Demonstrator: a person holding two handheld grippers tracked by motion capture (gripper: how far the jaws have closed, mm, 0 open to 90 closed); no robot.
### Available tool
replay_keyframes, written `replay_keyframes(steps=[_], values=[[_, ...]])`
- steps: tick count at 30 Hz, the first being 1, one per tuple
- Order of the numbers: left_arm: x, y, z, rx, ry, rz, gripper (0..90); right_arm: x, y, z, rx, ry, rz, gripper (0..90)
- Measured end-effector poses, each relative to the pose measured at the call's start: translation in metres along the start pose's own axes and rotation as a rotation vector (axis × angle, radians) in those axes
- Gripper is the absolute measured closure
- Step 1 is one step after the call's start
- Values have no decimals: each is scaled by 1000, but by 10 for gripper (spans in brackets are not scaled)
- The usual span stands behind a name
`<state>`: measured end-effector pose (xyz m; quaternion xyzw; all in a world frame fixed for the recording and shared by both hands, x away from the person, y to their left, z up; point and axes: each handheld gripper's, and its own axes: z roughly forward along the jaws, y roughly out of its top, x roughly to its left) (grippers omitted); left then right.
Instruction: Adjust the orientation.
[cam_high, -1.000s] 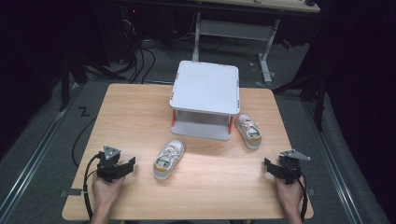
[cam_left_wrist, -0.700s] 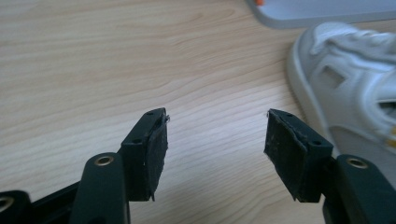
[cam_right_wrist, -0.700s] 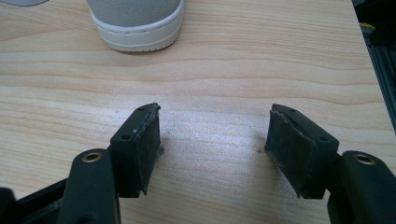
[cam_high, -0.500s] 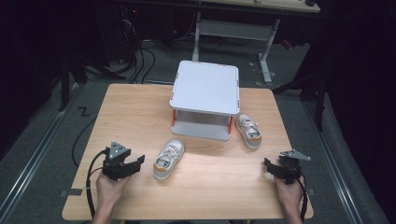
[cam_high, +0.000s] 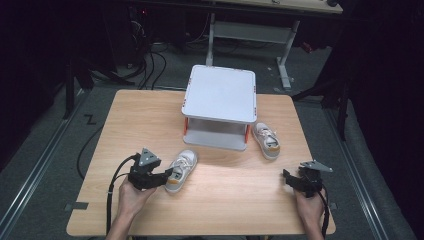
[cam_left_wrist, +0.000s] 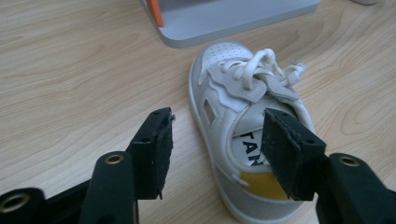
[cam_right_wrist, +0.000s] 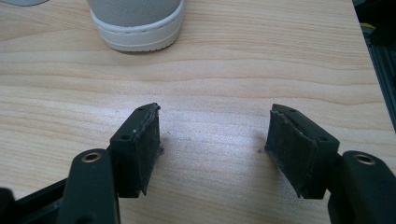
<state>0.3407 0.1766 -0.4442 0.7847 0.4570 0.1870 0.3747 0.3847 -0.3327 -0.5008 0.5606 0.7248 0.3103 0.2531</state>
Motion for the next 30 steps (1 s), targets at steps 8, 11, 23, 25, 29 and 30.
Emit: replay_keyframes(steps=[8, 11, 23, 25, 29, 30], values=[[-8, 6, 23, 78, 1, 55, 548, 0, 0, 0, 0, 1, 0, 346], [-8, 5, 26, 84, -10, 59, 599, 0, 0, 0, 0, 1, 0, 345], [-5, 5, 23, 91, 59, 76, 827, 0, 0, 0, 0, 1, -3, 343], [-6, 5, 23, 91, 80, 80, 842, 0, 0, 0, 0, 1, -3, 343], [-7, 6, 23, 84, 87, 66, 848, 0, 0, 0, 0, 2, -3, 343], [-8, 6, 23, 82, 86, 59, 850, 0, 0, 0, 0, 2, -3, 343]])
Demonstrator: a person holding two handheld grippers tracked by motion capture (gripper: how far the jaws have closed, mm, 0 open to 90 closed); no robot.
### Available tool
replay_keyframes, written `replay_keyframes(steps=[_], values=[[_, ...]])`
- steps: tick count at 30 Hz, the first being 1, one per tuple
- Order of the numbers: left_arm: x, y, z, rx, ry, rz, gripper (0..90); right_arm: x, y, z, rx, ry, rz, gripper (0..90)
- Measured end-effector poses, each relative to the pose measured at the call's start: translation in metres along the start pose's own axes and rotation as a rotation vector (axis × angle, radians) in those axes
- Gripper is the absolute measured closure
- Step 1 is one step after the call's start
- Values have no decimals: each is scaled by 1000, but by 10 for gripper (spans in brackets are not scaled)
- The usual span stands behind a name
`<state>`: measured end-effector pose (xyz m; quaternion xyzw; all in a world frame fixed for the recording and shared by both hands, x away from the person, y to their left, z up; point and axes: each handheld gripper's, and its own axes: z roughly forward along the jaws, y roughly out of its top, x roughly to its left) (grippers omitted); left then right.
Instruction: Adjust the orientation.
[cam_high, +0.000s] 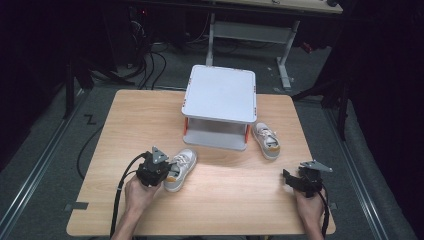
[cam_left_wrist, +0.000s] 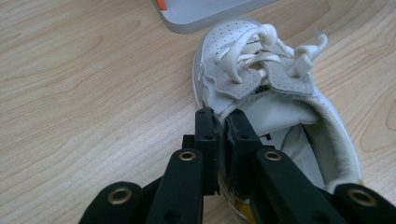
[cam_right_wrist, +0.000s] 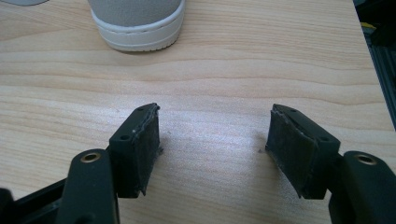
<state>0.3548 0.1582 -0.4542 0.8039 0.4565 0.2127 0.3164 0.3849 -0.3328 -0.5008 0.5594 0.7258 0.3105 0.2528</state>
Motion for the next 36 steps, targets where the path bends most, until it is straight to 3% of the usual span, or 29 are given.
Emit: replay_keyframes(steps=[9, 16, 23, 33, 36], values=[[-13, 9, -1, -14, -35, -27, 853, 0, 0, 0, 0, 1, 0, 341], [-42, 26, 8, -4, -52, -33, 852, 0, 0, 0, 0, 2, 2, 340], [-63, 36, 20, 2, -47, -37, 850, 0, 0, 0, 1, 3, 1, 337], [-78, 39, 28, 5, -51, -27, 829, 0, 0, 0, 1, 5, 0, 334], [-77, 39, 29, 7, -74, -34, 811, 0, 0, 0, 1, 5, -2, 335]])
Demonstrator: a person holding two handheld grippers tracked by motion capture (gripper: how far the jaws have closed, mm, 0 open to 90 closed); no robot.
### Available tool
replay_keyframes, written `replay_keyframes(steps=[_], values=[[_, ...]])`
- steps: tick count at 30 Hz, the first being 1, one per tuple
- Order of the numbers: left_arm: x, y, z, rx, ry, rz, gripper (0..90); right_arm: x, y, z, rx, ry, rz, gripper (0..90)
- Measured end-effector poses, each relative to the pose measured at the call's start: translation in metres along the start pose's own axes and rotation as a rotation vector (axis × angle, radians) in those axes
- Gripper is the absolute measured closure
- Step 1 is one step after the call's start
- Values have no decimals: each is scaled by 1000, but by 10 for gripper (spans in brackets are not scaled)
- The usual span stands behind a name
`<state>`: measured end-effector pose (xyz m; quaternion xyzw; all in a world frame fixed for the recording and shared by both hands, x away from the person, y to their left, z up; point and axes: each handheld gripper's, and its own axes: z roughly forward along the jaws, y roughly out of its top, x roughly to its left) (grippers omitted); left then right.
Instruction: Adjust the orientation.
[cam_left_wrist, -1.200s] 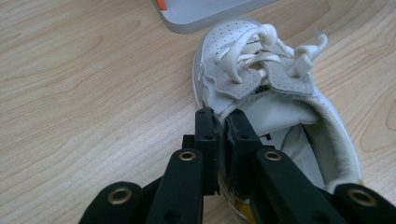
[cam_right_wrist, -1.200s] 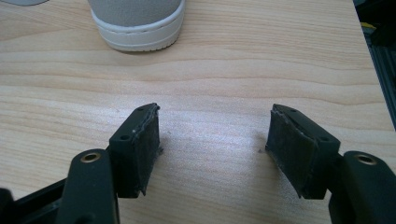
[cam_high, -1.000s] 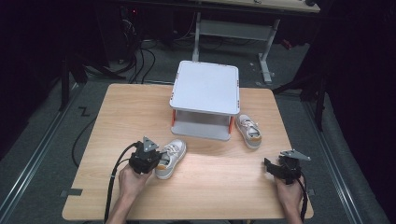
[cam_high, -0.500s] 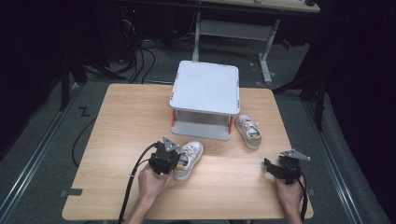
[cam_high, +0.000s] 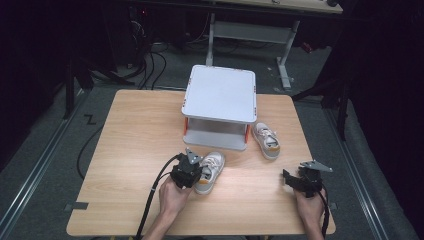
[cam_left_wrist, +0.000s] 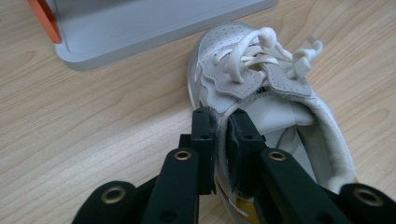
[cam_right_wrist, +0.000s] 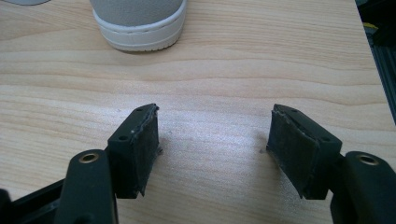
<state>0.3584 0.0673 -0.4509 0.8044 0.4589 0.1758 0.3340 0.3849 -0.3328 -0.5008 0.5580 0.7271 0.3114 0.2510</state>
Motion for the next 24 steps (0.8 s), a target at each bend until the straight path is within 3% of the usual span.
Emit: replay_keyframes(steps=[4, 7, 8, 9, 11, 13, 17, 23, 24], values=[[-1, -1, 1, 3, -33, 14, 729, 0, 0, 0, 1, -1, 2, 335], [2, -3, 0, -16, -58, -10, 602, 0, 0, 0, 1, -1, 2, 335], [6, -4, -2, -33, -91, -37, 602, 0, 0, 0, 1, -1, 2, 335], [9, -4, -5, -54, -112, -54, 505, 0, 0, 0, 1, -2, 2, 335], [10, -4, -7, -64, -118, -55, 441, 0, 0, 0, 1, -2, 1, 335], [18, -4, -13, -107, -131, -69, 390, 0, 0, 0, 1, -2, 1, 335], [31, -8, -25, -167, -135, -96, 335, 0, 0, 0, 1, -2, 1, 335], [61, -21, -39, -213, -78, -128, 316, 0, 0, 0, 1, -2, 0, 336], [61, -21, -39, -213, -78, -128, 316, 0, 0, 0, 1, -2, 0, 336]])
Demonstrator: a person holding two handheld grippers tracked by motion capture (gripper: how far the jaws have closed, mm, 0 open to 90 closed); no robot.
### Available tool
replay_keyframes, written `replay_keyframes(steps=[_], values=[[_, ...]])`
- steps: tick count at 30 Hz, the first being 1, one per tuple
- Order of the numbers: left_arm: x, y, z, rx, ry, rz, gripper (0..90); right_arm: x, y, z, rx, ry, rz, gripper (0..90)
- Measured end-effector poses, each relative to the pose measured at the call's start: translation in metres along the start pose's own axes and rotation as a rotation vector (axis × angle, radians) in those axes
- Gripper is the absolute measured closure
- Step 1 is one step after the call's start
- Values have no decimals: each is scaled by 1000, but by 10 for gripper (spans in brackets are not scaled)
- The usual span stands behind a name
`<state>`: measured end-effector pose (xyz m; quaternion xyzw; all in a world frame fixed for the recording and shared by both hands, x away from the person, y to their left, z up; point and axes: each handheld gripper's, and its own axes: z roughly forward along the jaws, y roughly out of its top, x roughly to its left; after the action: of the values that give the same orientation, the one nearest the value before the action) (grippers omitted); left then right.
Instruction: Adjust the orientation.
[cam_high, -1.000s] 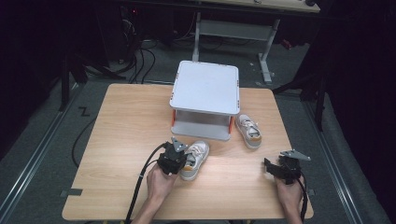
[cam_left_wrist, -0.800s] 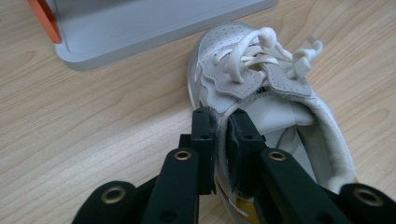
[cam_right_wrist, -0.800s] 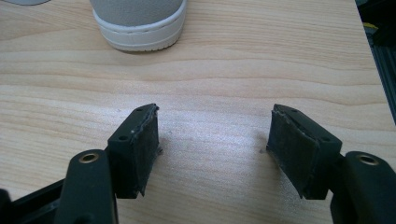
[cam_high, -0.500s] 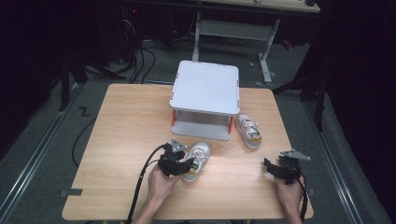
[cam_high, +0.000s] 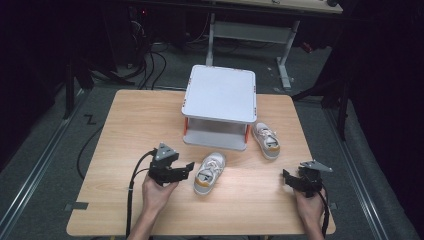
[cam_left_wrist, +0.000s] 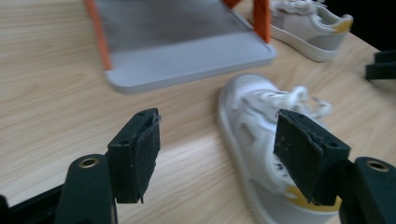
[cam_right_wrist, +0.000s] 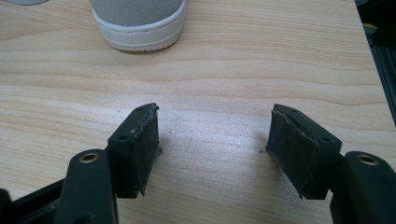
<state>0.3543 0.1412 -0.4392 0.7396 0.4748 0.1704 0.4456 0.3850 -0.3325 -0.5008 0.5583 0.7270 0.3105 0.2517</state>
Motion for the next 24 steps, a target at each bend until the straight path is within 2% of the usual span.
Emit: replay_keyframes(steps=[3, 4, 5, 7, 9, 11, 14, 17, 21, 22, 23, 24], values=[[18, -8, -6, -2, 39, -18, 313, 0, 0, 0, 0, -1, -1, 339], [27, -13, -8, -4, 63, -28, 310, 1, 0, 0, 1, -1, 2, 341], [27, -13, -8, -4, 63, -28, 310, 1, 0, 0, 1, -1, 2, 341], [42, -22, -9, 4, 109, -46, 306, 1, 0, 0, 1, 0, 2, 341], [47, -26, -9, 3, 120, -58, 305, 0, 0, 0, 1, 1, 0, 341], [58, -37, -4, 22, 163, -76, 304, -1, 1, -2, 22, 15, -15, 358], [66, -46, 3, 49, 205, -73, 304, 0, 3, -3, 32, 37, -15, 364], [72, -52, 7, 58, 222, -85, 304, 2, 4, -5, 24, 79, -12, 412], [76, -56, 11, 64, 238, -87, 305, 6, 8, -13, -11, 96, -18, 468], [78, -57, 12, 79, 246, -105, 304, 6, 11, -18, -38, 111, -17, 494], [78, -57, 12, 79, 246, -105, 303, 6, 11, -18, -38, 111, -17, 494], [78, -57, 12, 80, 259, -94, 309, 6, 16, -23, -66, 132, -11, 518]])
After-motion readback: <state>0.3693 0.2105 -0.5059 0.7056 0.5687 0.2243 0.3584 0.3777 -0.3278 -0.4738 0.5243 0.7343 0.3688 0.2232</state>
